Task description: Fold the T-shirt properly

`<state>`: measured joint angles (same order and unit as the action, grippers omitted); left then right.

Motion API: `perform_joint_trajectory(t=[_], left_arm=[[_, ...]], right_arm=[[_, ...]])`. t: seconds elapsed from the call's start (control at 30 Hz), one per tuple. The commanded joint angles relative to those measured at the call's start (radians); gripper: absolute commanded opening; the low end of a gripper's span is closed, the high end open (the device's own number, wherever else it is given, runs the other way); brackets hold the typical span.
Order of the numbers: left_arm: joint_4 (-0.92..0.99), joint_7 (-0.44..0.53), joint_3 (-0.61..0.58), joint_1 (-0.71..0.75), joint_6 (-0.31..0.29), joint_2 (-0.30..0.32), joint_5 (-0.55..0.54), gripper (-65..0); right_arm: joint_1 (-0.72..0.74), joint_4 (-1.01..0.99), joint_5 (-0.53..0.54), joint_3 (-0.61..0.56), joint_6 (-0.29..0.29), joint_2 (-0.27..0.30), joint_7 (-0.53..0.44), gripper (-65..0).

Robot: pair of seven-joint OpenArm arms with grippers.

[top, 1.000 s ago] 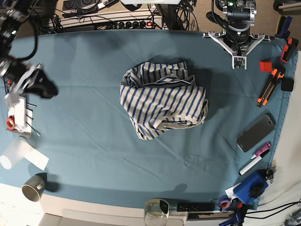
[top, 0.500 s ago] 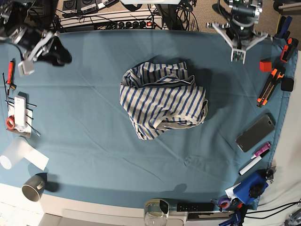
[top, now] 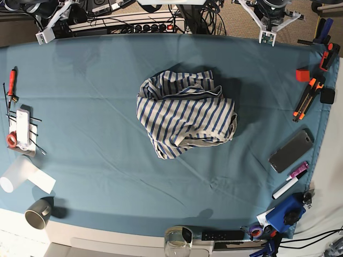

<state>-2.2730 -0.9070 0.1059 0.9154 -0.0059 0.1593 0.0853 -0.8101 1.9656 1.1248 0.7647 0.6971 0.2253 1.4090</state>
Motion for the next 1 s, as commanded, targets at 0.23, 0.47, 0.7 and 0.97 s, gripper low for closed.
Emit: perform_joint_trajectory(t=[0.23, 0.47, 0.7, 0.97], left_arm=[[0.157, 0.024, 0.002, 0.012, 0.008, 0.024, -0.024, -65.0], [0.340, 0.035, 0.002, -0.082, 0.005, 0.024, -0.041, -65.0], [0.593, 0.037, 0.002, -0.198, 0.004, 0.024, -0.077, -65.0], [0.861, 0.126, 0.002, -0.285, 0.004, 0.023, -0.090, -65.0]], right_arm=[[-0.046, -0.081, -0.060, -0.014, 0.001, 0.014, -0.013, -43.9], [-0.009, -0.420, -0.322, -0.230, 0.001, 0.098, -0.057, -43.9], [0.141, -0.640, -0.471, -0.385, 0.001, 0.135, -0.161, -43.9], [0.288, -0.842, -0.739, -0.523, 0.001, 0.135, -0.397, -43.9]])
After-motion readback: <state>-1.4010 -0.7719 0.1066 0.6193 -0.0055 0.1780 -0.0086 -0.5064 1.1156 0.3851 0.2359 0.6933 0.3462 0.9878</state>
